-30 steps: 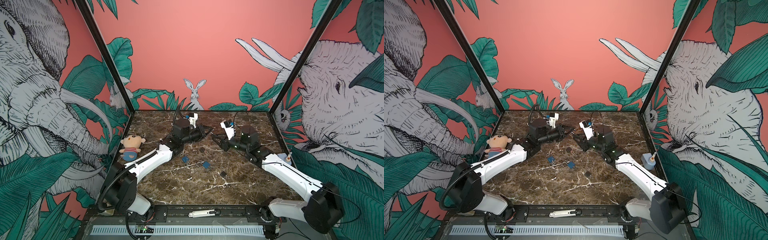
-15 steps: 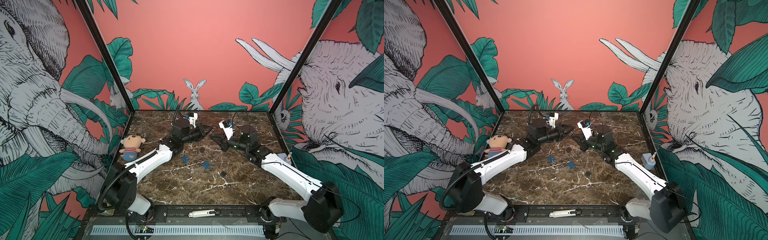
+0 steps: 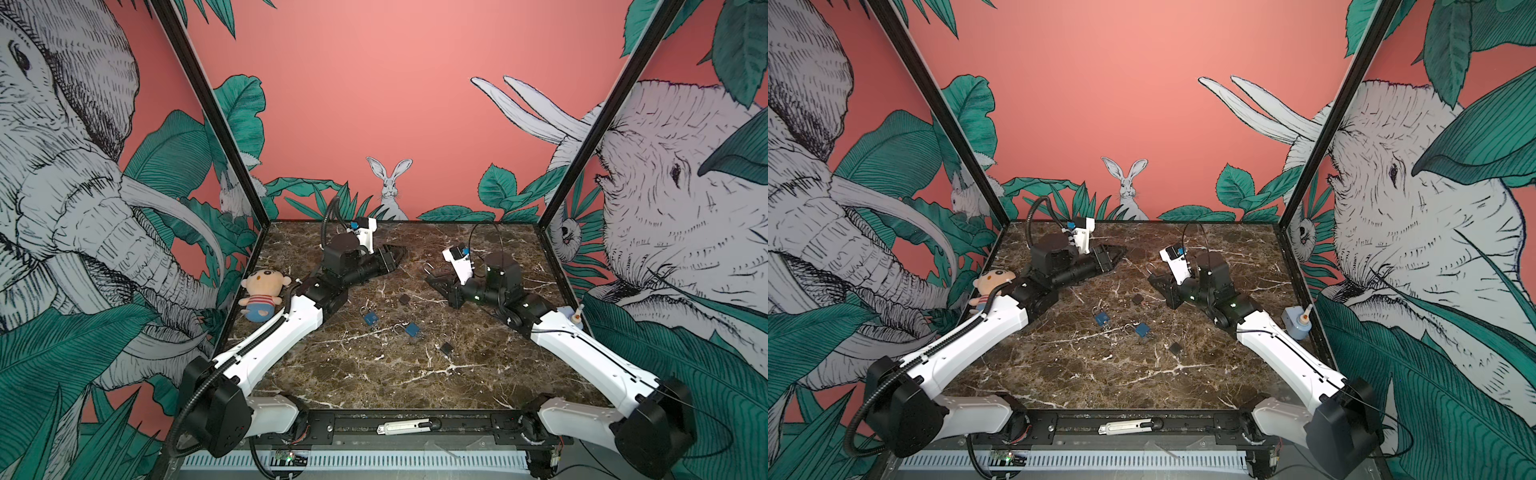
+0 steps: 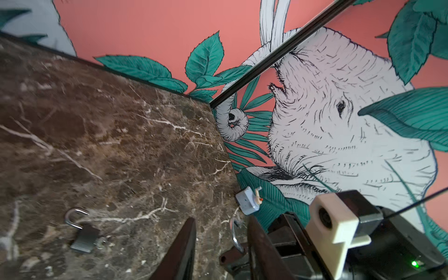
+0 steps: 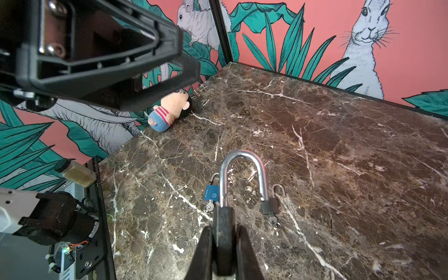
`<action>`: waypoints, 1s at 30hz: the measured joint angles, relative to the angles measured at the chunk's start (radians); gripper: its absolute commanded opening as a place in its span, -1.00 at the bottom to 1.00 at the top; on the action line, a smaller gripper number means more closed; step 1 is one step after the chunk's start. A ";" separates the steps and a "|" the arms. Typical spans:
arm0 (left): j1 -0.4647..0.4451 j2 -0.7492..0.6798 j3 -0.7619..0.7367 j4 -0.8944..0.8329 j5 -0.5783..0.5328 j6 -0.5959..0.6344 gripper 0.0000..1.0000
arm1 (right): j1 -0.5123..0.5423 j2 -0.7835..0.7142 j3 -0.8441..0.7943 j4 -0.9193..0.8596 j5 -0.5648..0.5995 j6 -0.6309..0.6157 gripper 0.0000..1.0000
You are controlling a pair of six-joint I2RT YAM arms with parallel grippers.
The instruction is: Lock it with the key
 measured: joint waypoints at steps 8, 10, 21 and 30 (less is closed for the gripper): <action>0.000 -0.005 0.009 -0.069 0.169 0.258 -0.54 | 0.016 -0.021 0.000 -0.143 -0.061 0.003 -1.00; 0.000 0.003 0.010 -0.071 0.230 0.286 -0.57 | 0.030 -0.021 0.001 -0.186 -0.074 0.001 -1.00; -0.001 0.115 0.039 -0.113 0.448 0.338 -0.67 | 0.055 -0.005 0.064 -0.274 -0.100 -0.004 -1.00; -0.007 0.118 0.039 -0.166 0.512 0.371 -0.67 | 0.055 0.023 0.081 -0.274 -0.104 -0.004 -1.00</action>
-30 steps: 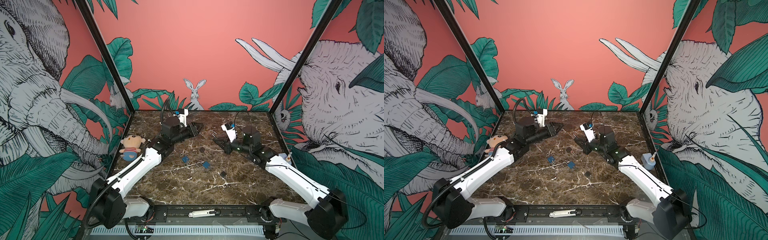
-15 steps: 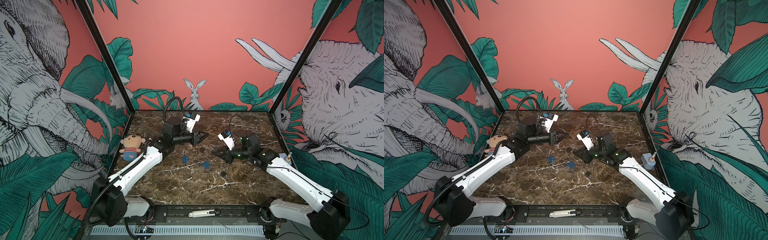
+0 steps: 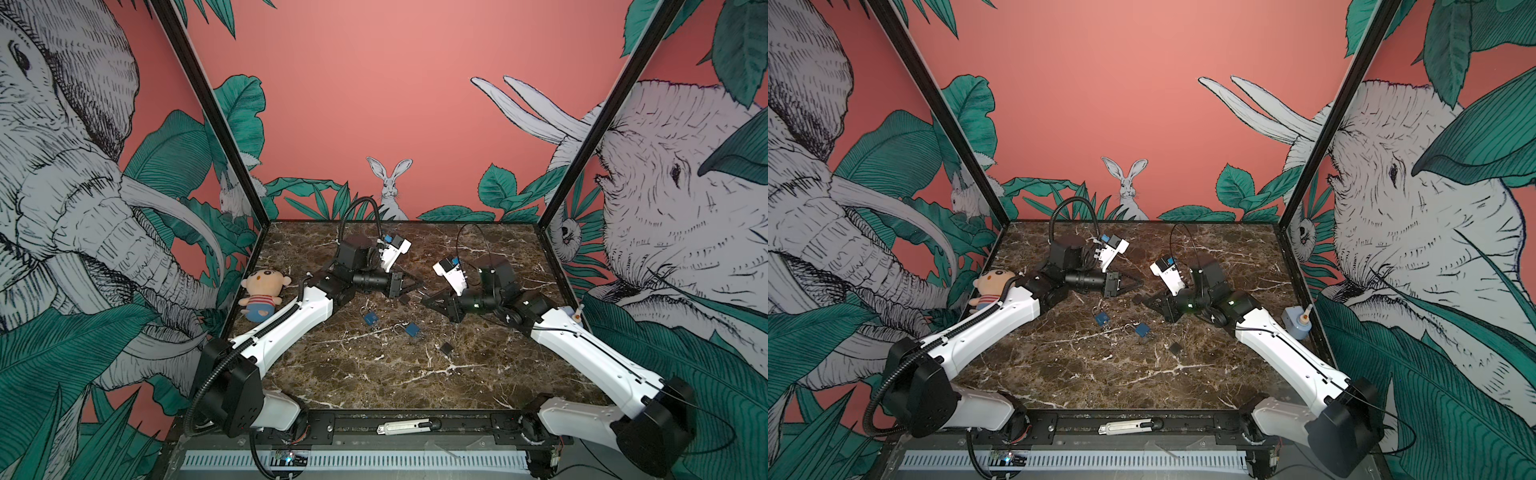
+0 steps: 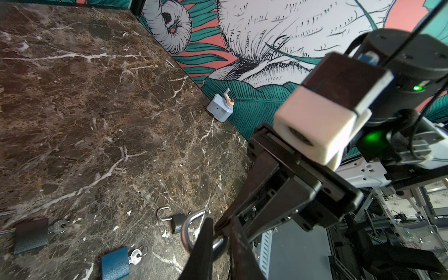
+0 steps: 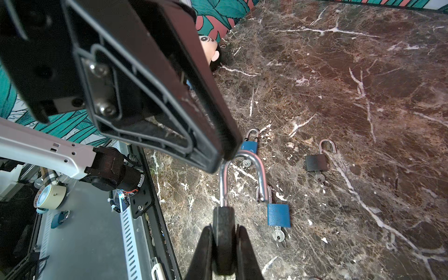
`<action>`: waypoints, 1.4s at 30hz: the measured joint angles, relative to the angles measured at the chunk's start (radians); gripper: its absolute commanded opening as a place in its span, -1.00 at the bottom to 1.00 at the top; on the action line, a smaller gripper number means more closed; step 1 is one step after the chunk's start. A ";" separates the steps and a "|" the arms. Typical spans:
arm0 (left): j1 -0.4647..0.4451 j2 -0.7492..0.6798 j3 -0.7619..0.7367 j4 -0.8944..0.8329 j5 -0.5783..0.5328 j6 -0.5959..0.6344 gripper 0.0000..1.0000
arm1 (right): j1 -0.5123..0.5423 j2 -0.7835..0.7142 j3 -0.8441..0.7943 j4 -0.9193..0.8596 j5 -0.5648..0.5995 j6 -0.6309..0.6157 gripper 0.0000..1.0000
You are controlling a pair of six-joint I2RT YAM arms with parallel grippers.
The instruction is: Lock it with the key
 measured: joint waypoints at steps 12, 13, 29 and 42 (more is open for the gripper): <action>0.000 0.000 0.000 -0.030 0.005 0.013 -0.68 | 0.001 0.008 0.002 0.000 -0.018 0.000 -1.00; 0.000 0.000 0.000 -0.028 0.005 0.011 -0.68 | 0.001 0.008 0.002 0.000 -0.019 0.000 -1.00; -0.002 0.027 0.000 -0.025 -0.008 0.013 -0.57 | 0.006 0.008 0.005 -0.007 -0.025 0.000 -1.00; 0.000 0.000 -0.010 -0.043 -0.037 0.029 -0.46 | 0.006 0.008 0.021 -0.014 -0.026 0.000 -1.00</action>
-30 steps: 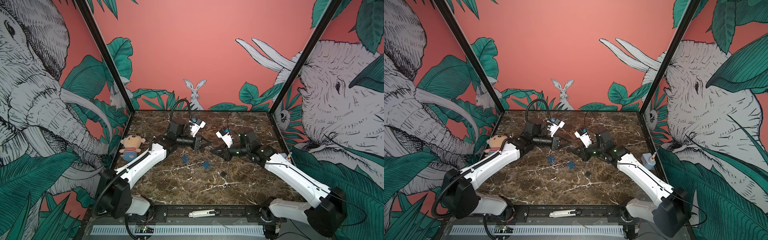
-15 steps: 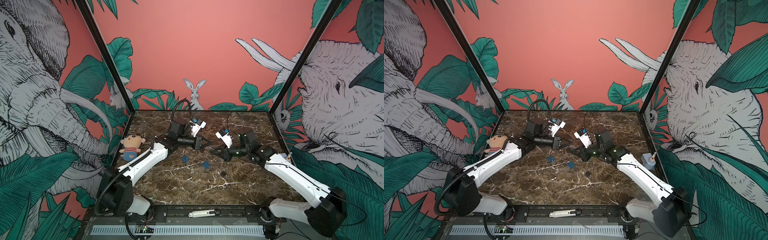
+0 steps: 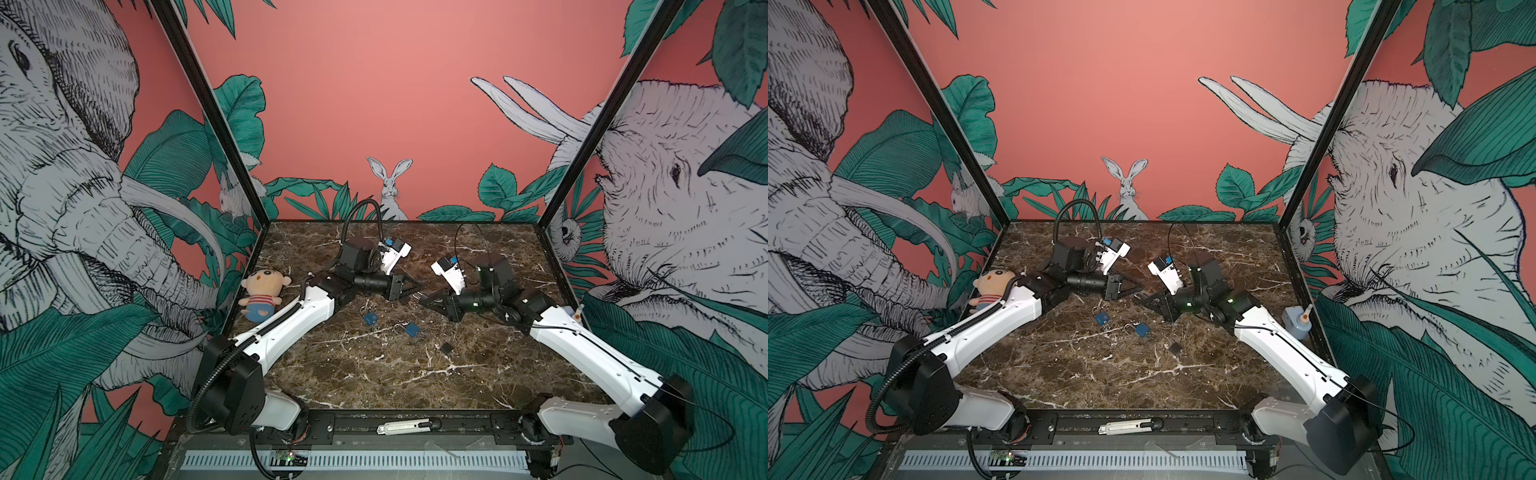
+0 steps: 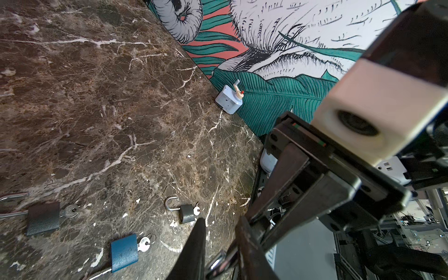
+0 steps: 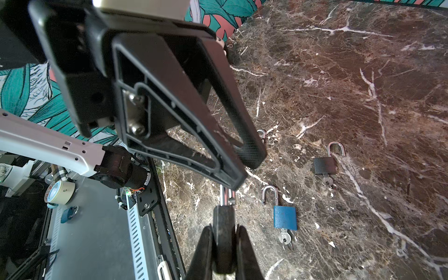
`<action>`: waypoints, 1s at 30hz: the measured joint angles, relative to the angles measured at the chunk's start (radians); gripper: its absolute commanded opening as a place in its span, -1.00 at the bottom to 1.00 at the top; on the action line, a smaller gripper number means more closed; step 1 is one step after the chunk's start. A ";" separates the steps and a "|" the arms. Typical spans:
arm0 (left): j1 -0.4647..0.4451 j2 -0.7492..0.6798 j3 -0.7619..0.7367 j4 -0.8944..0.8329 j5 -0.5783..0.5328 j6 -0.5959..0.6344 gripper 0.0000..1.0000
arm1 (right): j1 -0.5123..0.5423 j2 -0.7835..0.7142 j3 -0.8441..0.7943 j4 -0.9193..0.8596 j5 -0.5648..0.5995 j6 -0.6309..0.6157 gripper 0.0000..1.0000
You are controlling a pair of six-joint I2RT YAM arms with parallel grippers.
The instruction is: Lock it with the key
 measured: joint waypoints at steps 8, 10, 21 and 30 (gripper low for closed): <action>0.023 -0.056 -0.013 0.007 0.005 -0.011 -0.37 | 0.000 -0.002 0.000 0.000 -0.014 0.001 -1.00; 0.033 -0.064 -0.027 0.015 0.008 -0.019 -0.32 | -0.001 -0.002 0.000 0.001 -0.026 0.005 -1.00; 0.070 -0.090 -0.078 0.074 0.046 -0.069 -0.35 | -0.048 0.003 0.000 0.056 -0.169 0.056 -1.00; 0.087 -0.152 -0.109 0.082 0.075 -0.072 -0.31 | -0.070 0.047 0.000 0.116 -0.262 0.106 -1.00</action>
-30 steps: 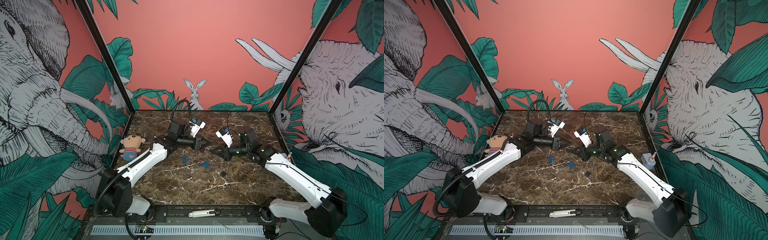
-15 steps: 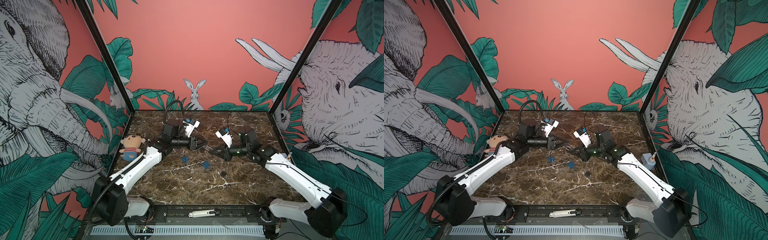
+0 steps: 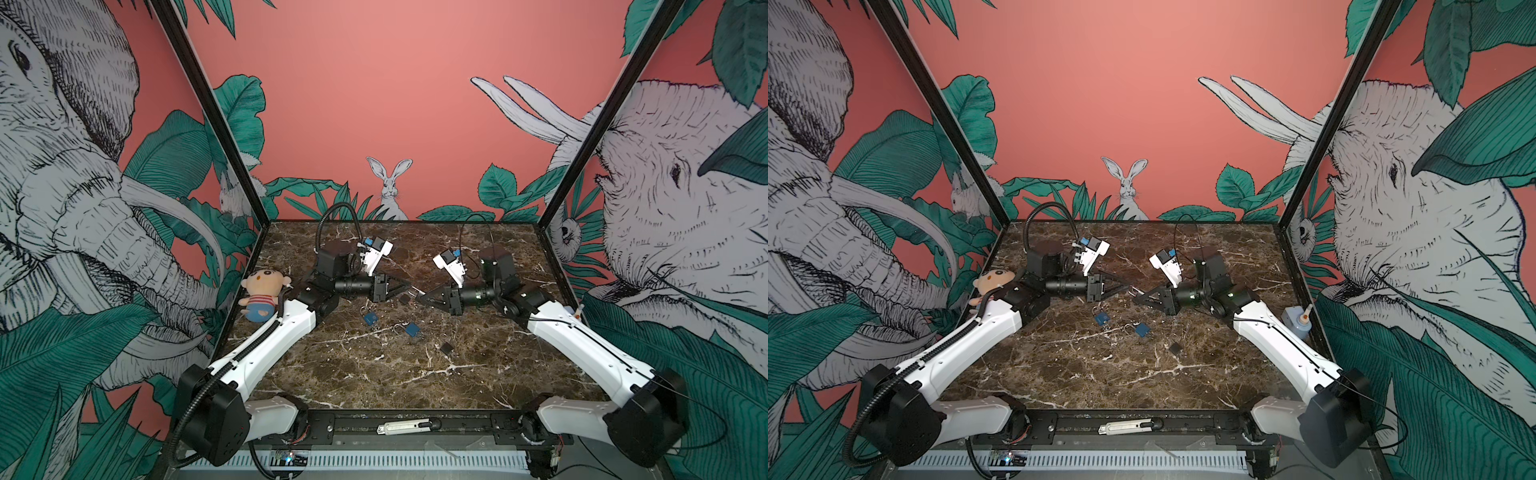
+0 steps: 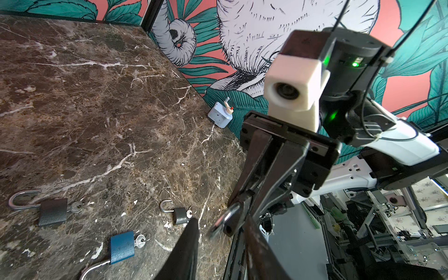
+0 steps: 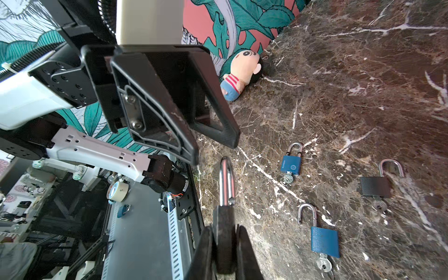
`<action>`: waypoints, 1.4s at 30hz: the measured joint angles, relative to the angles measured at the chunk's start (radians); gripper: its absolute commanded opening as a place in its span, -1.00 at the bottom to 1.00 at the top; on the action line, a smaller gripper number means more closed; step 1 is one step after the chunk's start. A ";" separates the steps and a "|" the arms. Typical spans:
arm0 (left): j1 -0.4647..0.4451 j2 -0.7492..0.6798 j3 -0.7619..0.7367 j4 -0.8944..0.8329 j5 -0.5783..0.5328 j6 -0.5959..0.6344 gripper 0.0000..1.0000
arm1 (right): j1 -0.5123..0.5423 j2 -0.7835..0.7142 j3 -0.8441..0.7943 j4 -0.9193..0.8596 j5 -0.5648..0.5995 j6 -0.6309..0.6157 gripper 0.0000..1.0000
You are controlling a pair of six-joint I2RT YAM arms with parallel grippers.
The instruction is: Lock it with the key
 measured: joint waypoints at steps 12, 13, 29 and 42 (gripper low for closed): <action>0.000 0.018 -0.007 0.051 0.043 -0.033 -0.34 | -0.003 0.009 0.000 0.042 -0.043 0.038 -1.00; 0.000 0.022 -0.007 0.054 0.046 -0.037 -0.34 | -0.003 0.009 0.000 0.042 -0.043 0.039 -1.00; 0.000 0.030 -0.011 0.064 0.071 -0.047 -0.55 | -0.003 0.010 0.000 0.051 -0.045 0.052 -1.00; 0.000 0.030 -0.012 0.061 0.074 -0.039 -0.82 | -0.003 0.011 0.000 0.071 -0.047 0.064 -1.00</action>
